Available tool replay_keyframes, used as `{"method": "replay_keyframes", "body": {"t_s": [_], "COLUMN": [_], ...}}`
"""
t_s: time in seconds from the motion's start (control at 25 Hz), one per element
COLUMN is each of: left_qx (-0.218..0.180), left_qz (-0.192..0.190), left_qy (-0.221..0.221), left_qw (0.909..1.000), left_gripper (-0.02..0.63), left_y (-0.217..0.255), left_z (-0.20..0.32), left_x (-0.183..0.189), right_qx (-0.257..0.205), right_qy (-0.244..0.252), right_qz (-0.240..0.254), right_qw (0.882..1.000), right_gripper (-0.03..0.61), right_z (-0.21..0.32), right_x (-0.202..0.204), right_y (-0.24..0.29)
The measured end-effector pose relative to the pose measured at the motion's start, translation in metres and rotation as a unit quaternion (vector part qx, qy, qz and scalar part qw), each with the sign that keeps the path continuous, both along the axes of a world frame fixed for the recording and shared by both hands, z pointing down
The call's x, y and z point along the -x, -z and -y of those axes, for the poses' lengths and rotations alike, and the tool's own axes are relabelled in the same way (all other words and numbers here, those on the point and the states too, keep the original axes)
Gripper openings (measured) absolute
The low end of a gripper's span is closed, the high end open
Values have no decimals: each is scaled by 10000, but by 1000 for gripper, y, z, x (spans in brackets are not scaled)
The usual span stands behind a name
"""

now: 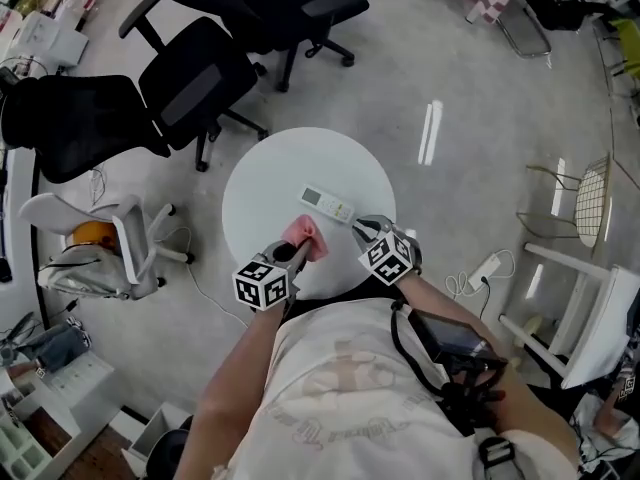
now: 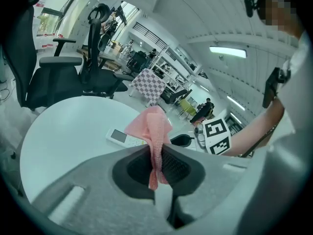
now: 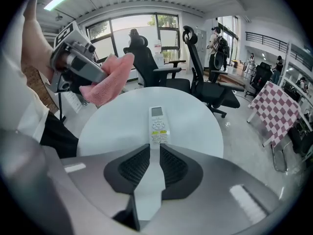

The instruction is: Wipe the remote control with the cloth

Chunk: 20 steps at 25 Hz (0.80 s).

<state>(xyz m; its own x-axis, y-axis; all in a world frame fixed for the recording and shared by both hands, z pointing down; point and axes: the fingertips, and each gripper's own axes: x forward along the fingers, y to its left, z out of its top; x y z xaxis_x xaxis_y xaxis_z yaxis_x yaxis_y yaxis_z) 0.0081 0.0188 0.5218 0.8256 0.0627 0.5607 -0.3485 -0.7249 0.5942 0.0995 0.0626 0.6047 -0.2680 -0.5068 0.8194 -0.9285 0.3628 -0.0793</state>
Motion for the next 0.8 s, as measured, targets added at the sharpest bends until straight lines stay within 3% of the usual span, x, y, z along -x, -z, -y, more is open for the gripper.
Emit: {"method": "replay_keyframes", "body": {"t_s": [0.36,0.8], "left_qx": [48,188], "left_qz": [268,454], "left_qy": [-198,-185], "left_qw": [9994,9986], "left_gripper": [21,21], "left_y": [-15,-27], "left_z": [-2,-4], "left_x": [-26,-35], "right_qx": [259,345], "right_qy": [494,576], "right_qz": [-70,-120], "right_qw": [9984,9977], "right_gripper": [201,243], "right_z": [6,19], "right_x": [3,8], "right_y": [-31,-52]}}
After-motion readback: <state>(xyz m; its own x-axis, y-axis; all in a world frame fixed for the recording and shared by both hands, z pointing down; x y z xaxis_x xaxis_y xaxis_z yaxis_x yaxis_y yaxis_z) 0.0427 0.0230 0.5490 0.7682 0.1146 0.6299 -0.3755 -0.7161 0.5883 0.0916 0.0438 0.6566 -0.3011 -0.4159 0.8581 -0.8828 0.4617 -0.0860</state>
